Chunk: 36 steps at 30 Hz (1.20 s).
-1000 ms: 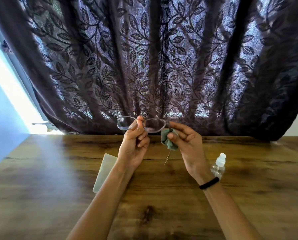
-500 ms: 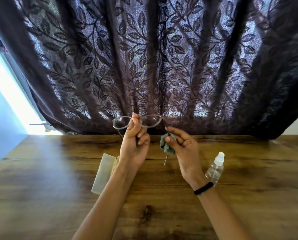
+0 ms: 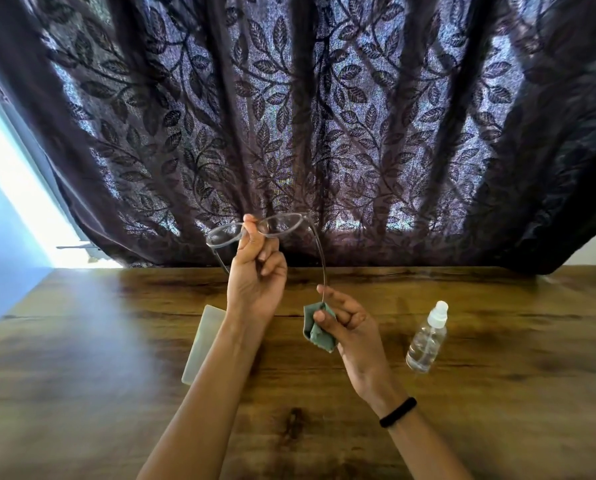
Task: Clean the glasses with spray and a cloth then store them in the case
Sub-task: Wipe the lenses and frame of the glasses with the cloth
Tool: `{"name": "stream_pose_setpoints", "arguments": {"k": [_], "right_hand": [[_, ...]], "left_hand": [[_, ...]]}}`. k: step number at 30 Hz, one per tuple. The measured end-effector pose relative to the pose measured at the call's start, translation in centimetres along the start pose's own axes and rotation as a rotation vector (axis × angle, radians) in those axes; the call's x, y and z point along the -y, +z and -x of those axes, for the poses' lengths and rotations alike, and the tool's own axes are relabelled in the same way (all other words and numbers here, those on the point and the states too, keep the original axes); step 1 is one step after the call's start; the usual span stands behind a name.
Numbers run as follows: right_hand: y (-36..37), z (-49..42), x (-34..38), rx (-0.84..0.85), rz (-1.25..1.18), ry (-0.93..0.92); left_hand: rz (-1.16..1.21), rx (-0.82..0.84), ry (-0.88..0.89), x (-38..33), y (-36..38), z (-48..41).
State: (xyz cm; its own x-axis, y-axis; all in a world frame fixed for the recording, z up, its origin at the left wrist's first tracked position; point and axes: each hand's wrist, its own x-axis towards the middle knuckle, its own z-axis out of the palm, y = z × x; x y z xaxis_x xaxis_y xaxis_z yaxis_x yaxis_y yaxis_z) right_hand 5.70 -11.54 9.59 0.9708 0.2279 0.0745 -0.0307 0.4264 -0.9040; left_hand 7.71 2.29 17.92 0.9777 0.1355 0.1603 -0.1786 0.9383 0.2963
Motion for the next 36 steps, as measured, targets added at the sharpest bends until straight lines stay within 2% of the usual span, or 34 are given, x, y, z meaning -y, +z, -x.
{"name": "stream_pose_setpoints", "arguments": {"k": [5,8,10,14,17,19,21,23,25,28,31,36], "right_hand": [[-1.1,0.7,-0.7,0.01,0.155,0.029],[-2.5,0.5,-1.3,-0.052,0.275,0.08],[-3.7,0.1,-1.7,-0.098,0.465,0.084],[-6.0,-0.5,-2.6,-0.175,0.995,-0.015],[-6.8,-0.5,-2.4,-0.211,1.135,-0.033],[-6.6,-0.5,-1.6,-0.248,1.051,-0.115],[-5.7,-0.4,-0.3,-0.289,0.819,-0.197],[-4.1,-0.4,1.4,-0.257,0.499,-0.187],[-2.9,-0.6,2.7,-0.19,0.314,-0.156],[-1.3,-0.7,3.9,-0.101,0.245,-0.146],[-0.5,-0.6,4.1,-0.087,0.25,-0.163],[-0.2,-0.5,4.4,-0.121,0.279,-0.215]], "left_hand": [[0.011,0.021,0.01,-0.5,0.3,-0.4],[-0.003,0.024,-0.005,-0.6,0.2,-0.4],[-0.011,0.02,-0.021,-0.5,-0.1,-0.2],[-0.018,-0.008,-0.051,0.0,-0.9,0.0],[-0.028,-0.014,-0.059,0.4,-1.1,0.1],[-0.036,-0.006,-0.058,0.5,-1.1,0.2],[-0.035,0.002,-0.061,0.6,-1.1,0.3],[-0.034,0.005,-0.07,0.7,-1.1,0.4],[-0.033,0.004,-0.087,0.9,-1.2,0.4],[-0.01,0.016,-0.119,1.1,-1.4,0.4],[0.005,0.02,-0.131,1.3,-1.6,0.6],[0.063,-0.119,-0.166,1.4,-2.4,0.8]]}}
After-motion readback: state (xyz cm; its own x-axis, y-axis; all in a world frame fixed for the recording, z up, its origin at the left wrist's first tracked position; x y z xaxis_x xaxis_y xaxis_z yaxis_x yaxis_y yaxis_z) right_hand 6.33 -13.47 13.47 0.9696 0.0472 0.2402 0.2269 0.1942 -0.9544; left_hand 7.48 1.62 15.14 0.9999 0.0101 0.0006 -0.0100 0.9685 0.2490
